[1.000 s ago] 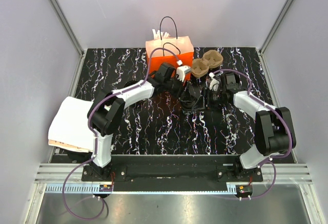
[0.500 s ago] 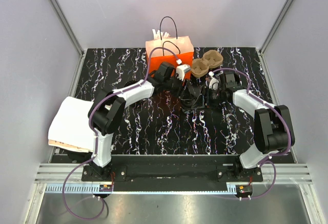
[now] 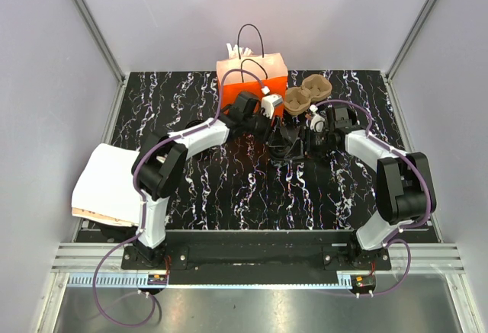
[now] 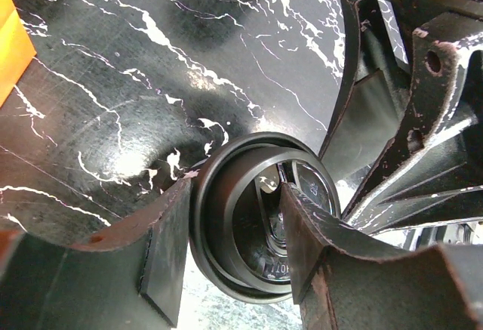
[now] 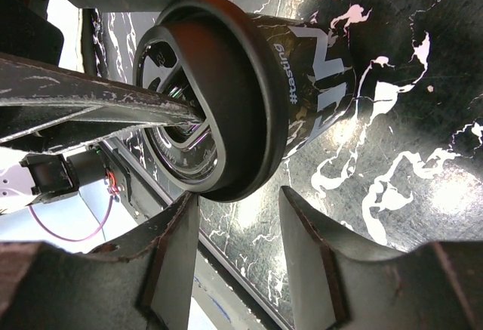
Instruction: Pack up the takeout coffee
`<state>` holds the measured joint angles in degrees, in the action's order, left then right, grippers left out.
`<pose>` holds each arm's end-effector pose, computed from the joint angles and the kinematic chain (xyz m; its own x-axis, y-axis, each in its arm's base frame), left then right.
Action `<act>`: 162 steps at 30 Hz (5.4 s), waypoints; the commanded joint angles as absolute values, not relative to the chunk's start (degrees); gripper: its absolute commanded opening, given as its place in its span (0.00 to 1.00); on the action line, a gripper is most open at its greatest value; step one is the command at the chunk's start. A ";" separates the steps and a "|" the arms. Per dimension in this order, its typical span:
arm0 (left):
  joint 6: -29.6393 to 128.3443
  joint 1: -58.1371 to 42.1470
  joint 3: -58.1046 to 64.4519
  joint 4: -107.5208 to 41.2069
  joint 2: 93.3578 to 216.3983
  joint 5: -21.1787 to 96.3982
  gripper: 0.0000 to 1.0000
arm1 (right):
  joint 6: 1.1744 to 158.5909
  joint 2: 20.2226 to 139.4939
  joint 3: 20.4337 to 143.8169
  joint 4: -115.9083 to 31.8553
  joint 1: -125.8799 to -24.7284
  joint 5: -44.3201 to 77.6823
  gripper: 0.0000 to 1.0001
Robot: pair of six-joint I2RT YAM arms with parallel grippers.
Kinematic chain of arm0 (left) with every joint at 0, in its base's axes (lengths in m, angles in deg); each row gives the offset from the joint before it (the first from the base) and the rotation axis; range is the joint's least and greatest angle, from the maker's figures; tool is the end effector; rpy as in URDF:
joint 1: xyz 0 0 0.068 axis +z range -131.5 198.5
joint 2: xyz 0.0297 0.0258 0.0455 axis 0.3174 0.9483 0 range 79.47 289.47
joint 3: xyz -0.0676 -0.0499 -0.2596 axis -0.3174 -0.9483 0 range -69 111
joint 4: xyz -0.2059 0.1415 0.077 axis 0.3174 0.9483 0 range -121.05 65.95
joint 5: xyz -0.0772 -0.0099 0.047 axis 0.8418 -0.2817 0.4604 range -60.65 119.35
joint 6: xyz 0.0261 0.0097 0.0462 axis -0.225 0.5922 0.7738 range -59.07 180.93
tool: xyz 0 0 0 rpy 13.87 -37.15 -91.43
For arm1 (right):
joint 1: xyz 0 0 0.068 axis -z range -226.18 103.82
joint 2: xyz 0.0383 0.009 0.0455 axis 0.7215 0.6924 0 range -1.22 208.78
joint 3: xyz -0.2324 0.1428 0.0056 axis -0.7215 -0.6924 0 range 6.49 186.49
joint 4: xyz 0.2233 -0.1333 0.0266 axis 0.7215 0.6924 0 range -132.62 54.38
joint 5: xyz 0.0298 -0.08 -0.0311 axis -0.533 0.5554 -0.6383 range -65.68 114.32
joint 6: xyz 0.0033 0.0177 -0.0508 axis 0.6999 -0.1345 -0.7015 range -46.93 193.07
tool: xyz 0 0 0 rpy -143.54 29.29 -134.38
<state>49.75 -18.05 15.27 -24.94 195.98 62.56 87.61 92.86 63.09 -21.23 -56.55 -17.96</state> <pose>0.3567 -0.2887 0.2054 -0.6526 0.2820 -0.7033 0.7306 0.4800 -0.4855 0.3119 0.0814 0.1896 -0.9344 0.0179 -0.3558 -0.2487 0.6825 0.6873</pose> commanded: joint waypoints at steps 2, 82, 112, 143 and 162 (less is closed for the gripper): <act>53.46 -19.11 11.34 -12.86 203.04 55.89 0.45 | 85.55 97.92 63.53 -22.15 -56.29 -3.10 0.50; 59.70 -18.59 29.62 -1.52 187.67 69.07 0.99 | 73.51 79.90 71.71 -14.59 -61.55 0.76 0.51; 73.68 8.83 6.42 6.83 160.86 78.56 0.99 | 62.78 88.42 77.33 -9.14 -71.66 10.43 0.39; 78.06 10.68 15.01 4.37 159.98 73.92 0.99 | 61.91 85.18 91.47 3.52 -75.27 21.23 0.00; 101.27 -1.27 29.96 -6.35 170.34 66.45 0.99 | 60.76 76.22 119.95 11.61 -63.15 20.28 0.00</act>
<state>93.77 -0.59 26.11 -2.34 166.56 66.93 61.41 79.18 115.04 10.44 -65.66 20.31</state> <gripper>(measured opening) 0.987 0.022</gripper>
